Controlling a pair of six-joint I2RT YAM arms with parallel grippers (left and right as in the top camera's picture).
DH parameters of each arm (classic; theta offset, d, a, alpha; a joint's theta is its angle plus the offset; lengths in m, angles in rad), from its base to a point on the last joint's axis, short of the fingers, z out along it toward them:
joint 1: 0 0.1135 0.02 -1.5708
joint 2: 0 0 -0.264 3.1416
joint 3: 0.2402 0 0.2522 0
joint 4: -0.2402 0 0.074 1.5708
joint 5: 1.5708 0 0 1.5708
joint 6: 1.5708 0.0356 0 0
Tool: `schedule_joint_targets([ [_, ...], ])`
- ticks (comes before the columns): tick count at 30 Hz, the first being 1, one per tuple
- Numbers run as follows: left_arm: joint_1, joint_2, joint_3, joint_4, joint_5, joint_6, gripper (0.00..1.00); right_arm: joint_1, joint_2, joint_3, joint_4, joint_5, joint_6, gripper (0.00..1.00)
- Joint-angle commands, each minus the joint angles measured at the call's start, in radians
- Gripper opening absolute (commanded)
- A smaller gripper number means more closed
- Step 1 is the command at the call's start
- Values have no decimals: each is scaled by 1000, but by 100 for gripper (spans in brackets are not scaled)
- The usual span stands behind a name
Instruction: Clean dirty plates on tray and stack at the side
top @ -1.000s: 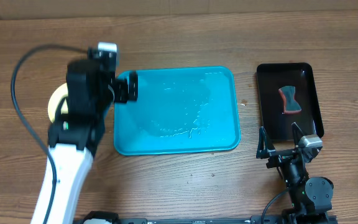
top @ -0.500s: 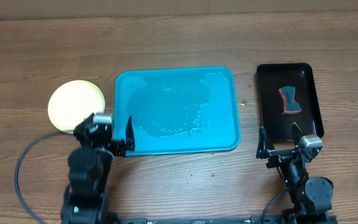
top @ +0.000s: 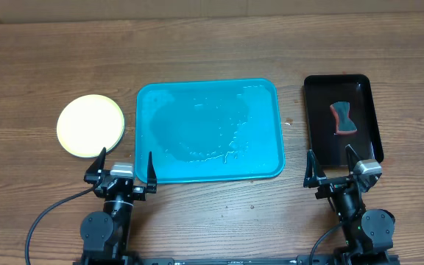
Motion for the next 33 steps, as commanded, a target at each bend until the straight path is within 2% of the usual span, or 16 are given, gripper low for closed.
schedule_joint_targets([
  [1,35,-74,-51,4,13,32,99,5,-9,-10,3,-5,7,100],
  [8,55,-93,-106,2,12,30,100,5,-9,-10,3,-5,7,100],
  [33,53,-93,-105,5,12,3,100,5,-9,-10,3,-5,7,100],
])
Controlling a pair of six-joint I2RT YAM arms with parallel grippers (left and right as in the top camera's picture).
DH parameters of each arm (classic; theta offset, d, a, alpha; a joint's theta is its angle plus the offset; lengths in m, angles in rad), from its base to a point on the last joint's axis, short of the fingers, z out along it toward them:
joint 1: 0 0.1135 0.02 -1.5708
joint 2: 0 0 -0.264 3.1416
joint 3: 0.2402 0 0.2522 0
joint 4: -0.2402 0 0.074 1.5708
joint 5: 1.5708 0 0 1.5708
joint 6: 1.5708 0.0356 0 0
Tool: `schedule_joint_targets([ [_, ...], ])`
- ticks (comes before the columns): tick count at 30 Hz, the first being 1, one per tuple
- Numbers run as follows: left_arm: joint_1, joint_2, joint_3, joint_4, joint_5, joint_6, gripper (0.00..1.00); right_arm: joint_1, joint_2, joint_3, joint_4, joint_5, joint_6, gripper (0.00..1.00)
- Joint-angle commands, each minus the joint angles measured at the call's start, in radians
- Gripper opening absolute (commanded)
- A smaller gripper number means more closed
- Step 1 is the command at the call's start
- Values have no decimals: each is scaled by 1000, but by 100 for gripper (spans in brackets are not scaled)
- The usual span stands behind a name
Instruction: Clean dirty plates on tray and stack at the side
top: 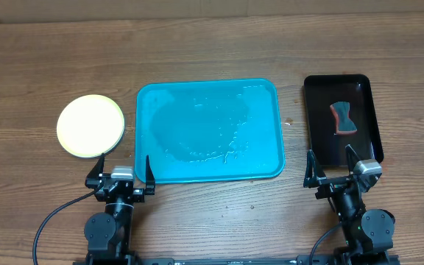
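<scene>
A pale yellow plate stack point(90, 126) rests on the wooden table at the left, beside the blue tray point(271, 110). The tray holds only streaks of water and foam, no plate. My left gripper point(121, 169) stands open at the tray's front left corner, just below the plates. My right gripper point(333, 165) is open at the front edge of the black tray point(316, 110), in which a red and blue sponge point(341, 118) lies.
The wooden table runs on all sides of the trays. Cables trail from both arm bases at the front edge.
My left gripper has shifted slightly back toward the front edge. Everything else is unchanged.
</scene>
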Motion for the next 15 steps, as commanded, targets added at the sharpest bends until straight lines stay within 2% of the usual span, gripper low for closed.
schedule_joint_targets([
  [1,5,-13,-6,4,11,-11,100,5,-9,-10,3,-5,8,100],
  [15,5,-13,-6,4,11,-11,100,5,-9,-10,3,-5,8,100],
])
